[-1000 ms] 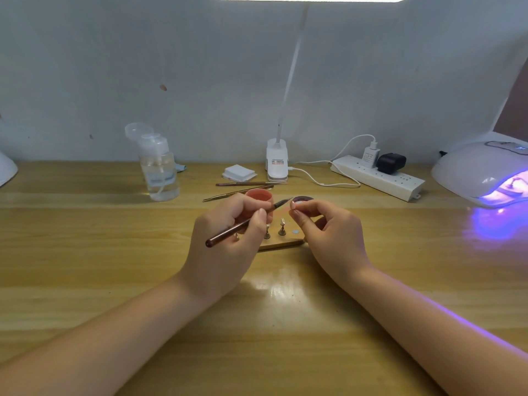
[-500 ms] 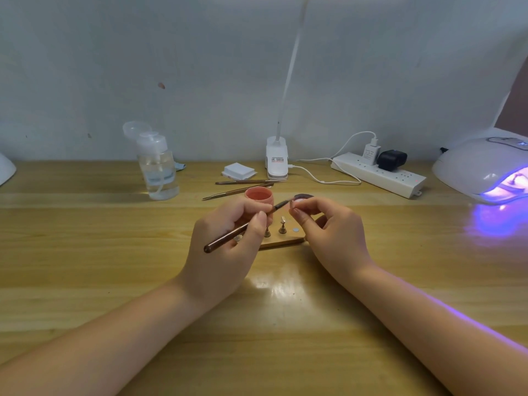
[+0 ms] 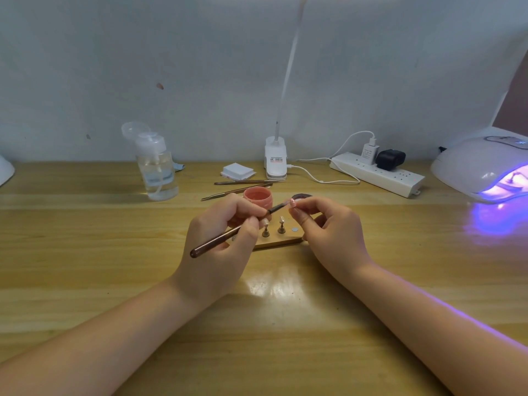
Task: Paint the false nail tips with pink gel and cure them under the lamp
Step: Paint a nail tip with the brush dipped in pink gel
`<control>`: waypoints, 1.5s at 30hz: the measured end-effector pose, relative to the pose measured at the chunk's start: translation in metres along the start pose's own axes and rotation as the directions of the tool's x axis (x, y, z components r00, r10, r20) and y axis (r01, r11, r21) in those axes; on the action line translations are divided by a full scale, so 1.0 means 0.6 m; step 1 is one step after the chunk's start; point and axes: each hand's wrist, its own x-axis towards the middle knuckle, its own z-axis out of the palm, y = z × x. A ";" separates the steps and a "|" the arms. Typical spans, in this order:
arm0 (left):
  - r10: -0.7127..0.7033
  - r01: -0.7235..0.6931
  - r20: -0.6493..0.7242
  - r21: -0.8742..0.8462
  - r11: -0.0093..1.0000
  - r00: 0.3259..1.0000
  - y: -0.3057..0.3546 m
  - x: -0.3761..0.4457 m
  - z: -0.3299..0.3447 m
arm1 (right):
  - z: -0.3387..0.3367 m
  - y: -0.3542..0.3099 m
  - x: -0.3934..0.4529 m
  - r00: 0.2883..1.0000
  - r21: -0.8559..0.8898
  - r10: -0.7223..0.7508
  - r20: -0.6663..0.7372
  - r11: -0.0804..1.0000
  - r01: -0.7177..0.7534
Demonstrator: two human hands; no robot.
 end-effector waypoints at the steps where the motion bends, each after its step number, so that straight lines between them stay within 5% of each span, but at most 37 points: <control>1: 0.015 -0.015 0.001 0.004 1.000 1.000 0.001 0.000 0.001 | 0.000 0.000 0.000 1.000 0.002 0.000 0.000 1.000 0.000; 45: -0.138 0.139 0.030 -0.071 0.988 0.990 0.001 -0.003 0.002 | 0.000 0.000 0.001 0.999 0.023 0.037 -0.015 0.999 -0.037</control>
